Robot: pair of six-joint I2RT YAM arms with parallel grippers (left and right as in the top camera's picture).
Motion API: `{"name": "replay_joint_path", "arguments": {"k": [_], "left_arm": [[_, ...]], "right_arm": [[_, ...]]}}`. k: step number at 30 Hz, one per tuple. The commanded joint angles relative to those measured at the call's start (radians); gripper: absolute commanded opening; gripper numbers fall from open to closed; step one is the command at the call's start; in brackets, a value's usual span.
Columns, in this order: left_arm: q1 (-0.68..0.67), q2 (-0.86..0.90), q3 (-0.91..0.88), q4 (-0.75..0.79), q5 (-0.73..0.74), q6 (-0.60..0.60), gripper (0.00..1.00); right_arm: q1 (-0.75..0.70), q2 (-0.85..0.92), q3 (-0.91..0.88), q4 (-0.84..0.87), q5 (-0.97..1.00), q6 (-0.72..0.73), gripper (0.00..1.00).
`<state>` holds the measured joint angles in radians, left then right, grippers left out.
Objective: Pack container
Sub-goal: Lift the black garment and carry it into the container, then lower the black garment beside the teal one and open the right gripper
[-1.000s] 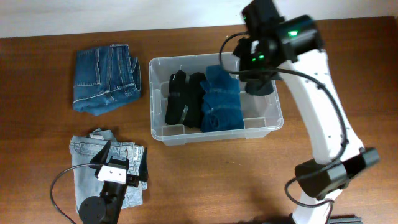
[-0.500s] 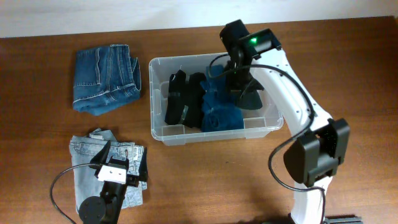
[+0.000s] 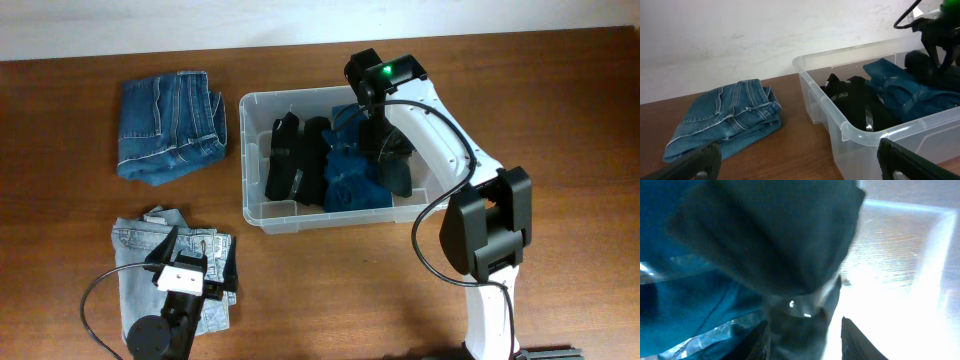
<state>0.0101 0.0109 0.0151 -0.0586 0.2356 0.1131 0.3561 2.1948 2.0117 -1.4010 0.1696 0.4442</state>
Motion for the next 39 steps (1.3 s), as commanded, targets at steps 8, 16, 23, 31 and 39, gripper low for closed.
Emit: {"name": "replay_joint_path", "arguments": {"k": [8,16,23,31,39], "left_arm": [[0.006,-0.006,-0.006,-0.001,0.005,0.016,0.99],[0.006,-0.006,-0.006,-0.001,0.005,0.016,0.99],[0.006,-0.006,-0.006,-0.001,0.005,0.016,0.99],[0.006,-0.006,-0.006,-0.001,0.005,0.016,0.99],[0.006,-0.006,-0.006,-0.001,0.005,0.016,0.99]], "right_arm": [[-0.004,0.003,0.053,-0.034,0.056,0.005,0.29],[-0.003,0.005,0.053,-0.02,0.039,0.002,0.16],[-0.003,0.04,0.051,0.028,-0.112,0.002,0.1],[-0.003,0.102,0.045,0.04,-0.163,0.002,0.11],[-0.013,0.085,0.104,-0.02,-0.154,-0.022,0.17]]}}
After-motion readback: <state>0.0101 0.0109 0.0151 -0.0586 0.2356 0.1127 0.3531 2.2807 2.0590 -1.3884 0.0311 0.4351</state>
